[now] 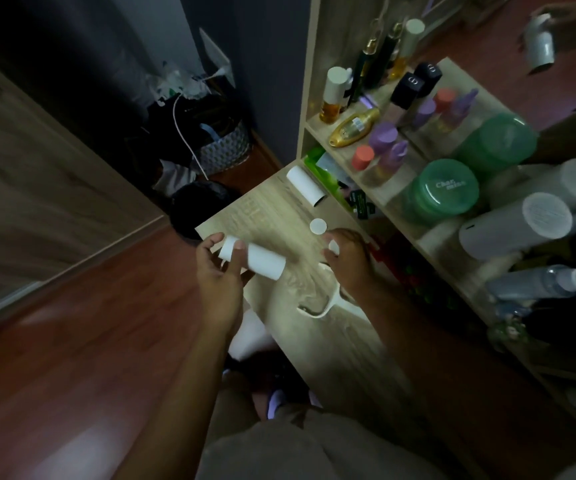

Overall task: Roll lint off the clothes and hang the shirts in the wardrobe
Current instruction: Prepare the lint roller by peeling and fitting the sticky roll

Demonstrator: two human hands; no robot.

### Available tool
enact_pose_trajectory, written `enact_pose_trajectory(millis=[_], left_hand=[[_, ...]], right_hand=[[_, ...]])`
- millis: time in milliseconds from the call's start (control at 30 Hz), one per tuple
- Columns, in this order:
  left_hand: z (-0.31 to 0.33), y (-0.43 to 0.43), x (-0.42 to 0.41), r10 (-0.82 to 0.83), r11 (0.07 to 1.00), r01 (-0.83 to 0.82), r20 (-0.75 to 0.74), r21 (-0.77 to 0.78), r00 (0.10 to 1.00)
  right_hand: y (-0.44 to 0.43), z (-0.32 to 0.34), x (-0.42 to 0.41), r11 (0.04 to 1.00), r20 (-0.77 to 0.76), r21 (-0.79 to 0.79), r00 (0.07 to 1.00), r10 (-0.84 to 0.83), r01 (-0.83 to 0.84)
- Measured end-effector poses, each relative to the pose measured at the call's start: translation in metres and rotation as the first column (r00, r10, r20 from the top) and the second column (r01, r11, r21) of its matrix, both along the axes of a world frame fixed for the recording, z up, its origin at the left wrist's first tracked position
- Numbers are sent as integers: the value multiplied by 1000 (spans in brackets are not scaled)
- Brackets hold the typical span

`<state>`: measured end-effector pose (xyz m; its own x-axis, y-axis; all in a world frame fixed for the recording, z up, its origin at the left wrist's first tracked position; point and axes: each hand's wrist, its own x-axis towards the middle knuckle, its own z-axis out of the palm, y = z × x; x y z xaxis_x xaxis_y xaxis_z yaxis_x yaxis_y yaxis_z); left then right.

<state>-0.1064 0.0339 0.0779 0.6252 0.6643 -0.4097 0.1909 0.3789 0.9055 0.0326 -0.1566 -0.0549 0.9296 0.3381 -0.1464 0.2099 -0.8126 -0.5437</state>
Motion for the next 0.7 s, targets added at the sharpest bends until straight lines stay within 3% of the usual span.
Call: enact_pose_trajectory(millis=[100,200,267,433,567,700], left_hand=[[-1,13,-10,48,998,-47,30,-30,998],[-7,31,-21,85,995,-84,29,-48,996],[-11,42,-24,109,993,-108,13,-56,994],[-28,108,-36,193,981,-192,1,-30,981],[-61,179,-36,184,983,-184,-67,19,981],[-120,264,-28,103,981,-55,-255,188,961]], right_hand=[[24,28,-17,984,59,171,997,-55,44],[70,66,-58,897,-173,424,983,-56,125],[98,80,-83,852,-306,493,952,-18,174],[184,82,-115,752,-568,559,822,39,351],[261,59,-106,766,-613,519,790,25,379],[348,11,-87,817,-674,425,739,-3,391]])
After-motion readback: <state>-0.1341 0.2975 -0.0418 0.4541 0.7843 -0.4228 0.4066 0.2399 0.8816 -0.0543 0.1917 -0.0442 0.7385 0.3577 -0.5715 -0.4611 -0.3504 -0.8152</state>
